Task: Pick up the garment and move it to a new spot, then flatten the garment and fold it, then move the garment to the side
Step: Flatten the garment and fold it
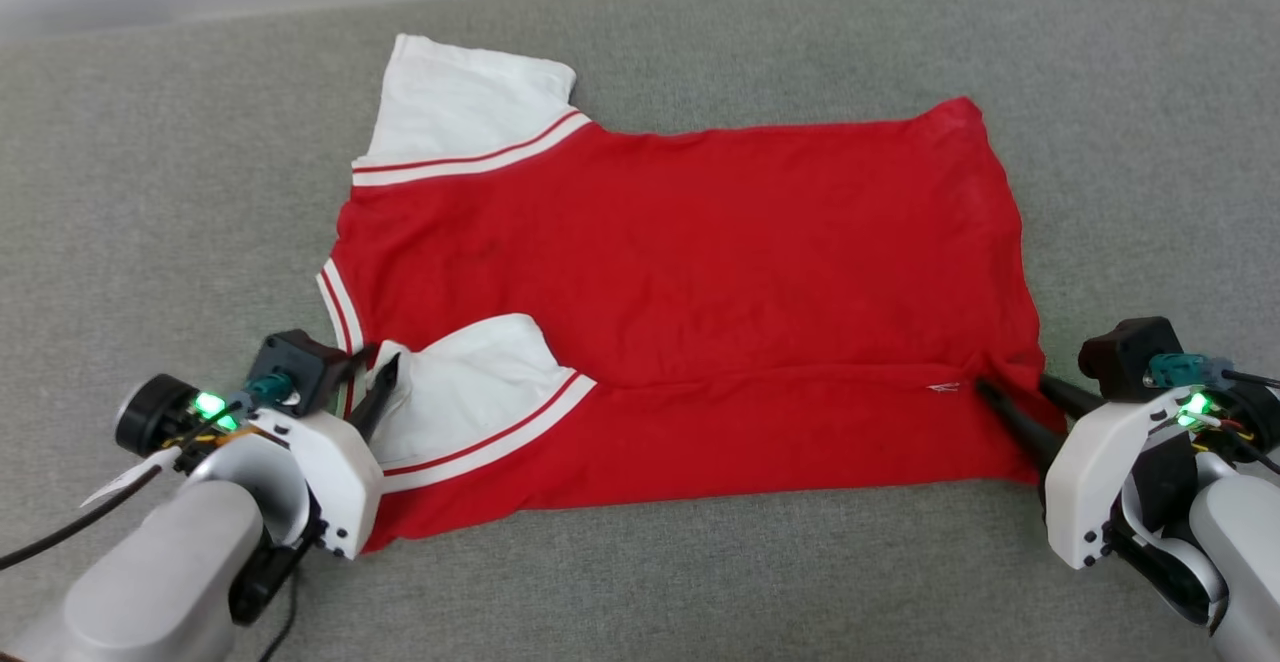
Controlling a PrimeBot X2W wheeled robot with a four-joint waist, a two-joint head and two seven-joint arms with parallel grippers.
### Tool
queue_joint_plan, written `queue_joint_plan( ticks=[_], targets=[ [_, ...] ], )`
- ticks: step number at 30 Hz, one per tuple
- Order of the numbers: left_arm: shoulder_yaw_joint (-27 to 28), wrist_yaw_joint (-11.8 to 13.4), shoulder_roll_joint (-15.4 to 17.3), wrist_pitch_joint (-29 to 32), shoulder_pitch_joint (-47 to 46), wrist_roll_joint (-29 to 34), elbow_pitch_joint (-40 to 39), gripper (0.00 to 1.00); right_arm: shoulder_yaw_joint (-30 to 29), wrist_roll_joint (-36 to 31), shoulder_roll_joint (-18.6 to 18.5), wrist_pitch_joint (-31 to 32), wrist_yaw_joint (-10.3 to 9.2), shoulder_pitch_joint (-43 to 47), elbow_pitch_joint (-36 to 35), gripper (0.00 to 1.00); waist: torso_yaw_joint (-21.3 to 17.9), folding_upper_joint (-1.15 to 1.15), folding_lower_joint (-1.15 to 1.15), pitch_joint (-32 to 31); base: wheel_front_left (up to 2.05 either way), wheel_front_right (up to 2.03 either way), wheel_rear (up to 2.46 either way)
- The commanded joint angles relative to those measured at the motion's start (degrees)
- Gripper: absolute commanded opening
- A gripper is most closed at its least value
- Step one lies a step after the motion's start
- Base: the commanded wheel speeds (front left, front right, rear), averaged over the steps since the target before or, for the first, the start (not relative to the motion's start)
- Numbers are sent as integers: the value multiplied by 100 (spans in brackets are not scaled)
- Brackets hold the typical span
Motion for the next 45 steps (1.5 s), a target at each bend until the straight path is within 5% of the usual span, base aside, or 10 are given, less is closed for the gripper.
queue_joint_plan(
  ticks=[1,9,20,27,44,45],
  targets=[
    [38,0,42,-81,-96,17,24,100,21,-5,-6,-115,-2,-31,-59,100,55,0,-1,-168,0,0,0],
    [235,-89,412,385,-433,-219,-358,100,-123,-47,-121,-307,-3,78,-449,100,140,0,-1,-565,0,0,0],
    [88,-481,1057,3283,-831,-1414,-1401,100,-304,-129,-78,-131,-3,231,-803,100,203,0,-1,-773,0,0,0],
    [-47,-422,1209,4694,-761,-2229,-1627,100,-263,-127,-10,-50,-3,90,-926,100,82,0,-1,-675,0,0,0],
    [-645,-590,926,4998,-50,-2374,-679,100,15,-39,68,-161,-3,-482,-691,100,-309,0,-1,-258,0,0,0],
    [-650,-610,894,4981,-46,-2389,-643,38,23,-25,44,-152,-3,-540,-692,100,-312,0,-1,-266,0,0,0]
  ],
)
